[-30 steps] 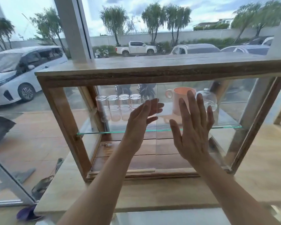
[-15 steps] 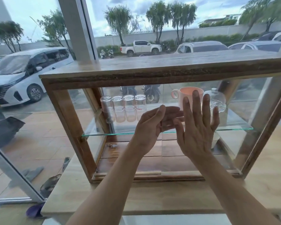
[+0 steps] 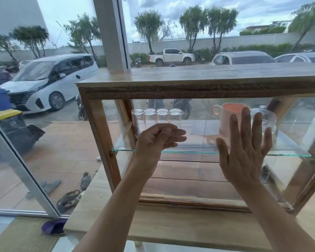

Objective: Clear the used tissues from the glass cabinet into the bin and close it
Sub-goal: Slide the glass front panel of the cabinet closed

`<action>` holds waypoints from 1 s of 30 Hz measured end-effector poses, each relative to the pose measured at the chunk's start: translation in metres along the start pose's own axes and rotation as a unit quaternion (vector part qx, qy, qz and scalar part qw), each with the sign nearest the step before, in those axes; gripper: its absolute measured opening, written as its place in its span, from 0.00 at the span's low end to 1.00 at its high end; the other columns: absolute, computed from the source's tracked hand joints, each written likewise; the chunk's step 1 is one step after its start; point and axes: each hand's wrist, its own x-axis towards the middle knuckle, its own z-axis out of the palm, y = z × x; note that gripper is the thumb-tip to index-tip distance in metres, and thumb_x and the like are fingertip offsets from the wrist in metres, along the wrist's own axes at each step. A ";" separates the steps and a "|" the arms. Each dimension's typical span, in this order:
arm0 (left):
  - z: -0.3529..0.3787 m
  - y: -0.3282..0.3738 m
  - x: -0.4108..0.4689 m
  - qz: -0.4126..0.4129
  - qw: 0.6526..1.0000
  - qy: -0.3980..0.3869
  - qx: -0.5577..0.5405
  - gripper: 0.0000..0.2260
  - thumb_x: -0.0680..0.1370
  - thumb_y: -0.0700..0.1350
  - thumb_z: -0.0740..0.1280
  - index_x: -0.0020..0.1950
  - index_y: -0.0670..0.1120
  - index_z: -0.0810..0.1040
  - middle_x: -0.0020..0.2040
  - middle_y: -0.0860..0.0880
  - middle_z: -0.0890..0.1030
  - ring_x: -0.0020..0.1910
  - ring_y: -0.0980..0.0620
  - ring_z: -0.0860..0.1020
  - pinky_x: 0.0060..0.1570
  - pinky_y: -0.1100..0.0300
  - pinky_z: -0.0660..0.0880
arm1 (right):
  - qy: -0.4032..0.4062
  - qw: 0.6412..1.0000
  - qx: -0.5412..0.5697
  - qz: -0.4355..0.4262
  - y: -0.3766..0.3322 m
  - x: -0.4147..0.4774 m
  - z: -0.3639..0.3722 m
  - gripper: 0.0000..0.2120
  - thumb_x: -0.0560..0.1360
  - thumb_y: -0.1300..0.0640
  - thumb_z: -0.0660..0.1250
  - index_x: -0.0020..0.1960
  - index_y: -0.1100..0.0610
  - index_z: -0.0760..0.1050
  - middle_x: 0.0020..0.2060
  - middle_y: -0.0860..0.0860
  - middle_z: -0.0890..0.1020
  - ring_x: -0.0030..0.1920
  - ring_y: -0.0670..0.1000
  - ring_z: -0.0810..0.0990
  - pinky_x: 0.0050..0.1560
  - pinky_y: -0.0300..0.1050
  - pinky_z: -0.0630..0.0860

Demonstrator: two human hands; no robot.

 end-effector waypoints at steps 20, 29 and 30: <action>-0.068 0.023 -0.032 0.104 0.912 0.298 0.260 0.08 0.82 0.38 0.65 0.60 0.39 0.78 0.49 0.45 0.85 0.49 0.51 0.85 0.53 0.52 0.82 | -0.013 0.999 0.043 0.014 -0.008 0.001 -0.007 0.30 0.84 0.47 0.54 0.82 0.54 0.50 0.82 0.50 0.48 0.83 0.53 0.43 0.79 0.58 0.43; -0.045 0.038 -0.048 0.276 0.701 0.142 0.642 0.39 0.74 0.51 0.76 0.77 0.35 0.64 0.77 0.33 0.63 0.78 0.35 0.61 0.79 0.50 0.54 | -0.054 0.977 0.177 -0.111 -0.078 0.015 -0.029 0.30 0.80 0.49 0.64 0.77 0.60 0.61 0.81 0.60 0.57 0.82 0.60 0.53 0.79 0.56 0.56; -0.045 0.037 -0.045 0.267 0.686 0.116 0.667 0.43 0.73 0.55 0.76 0.79 0.37 0.60 0.80 0.35 0.58 0.80 0.35 0.57 0.80 0.48 0.51 | -0.074 0.975 0.174 -0.118 -0.084 0.019 -0.029 0.31 0.80 0.48 0.64 0.78 0.61 0.60 0.82 0.61 0.56 0.82 0.60 0.52 0.79 0.57 0.56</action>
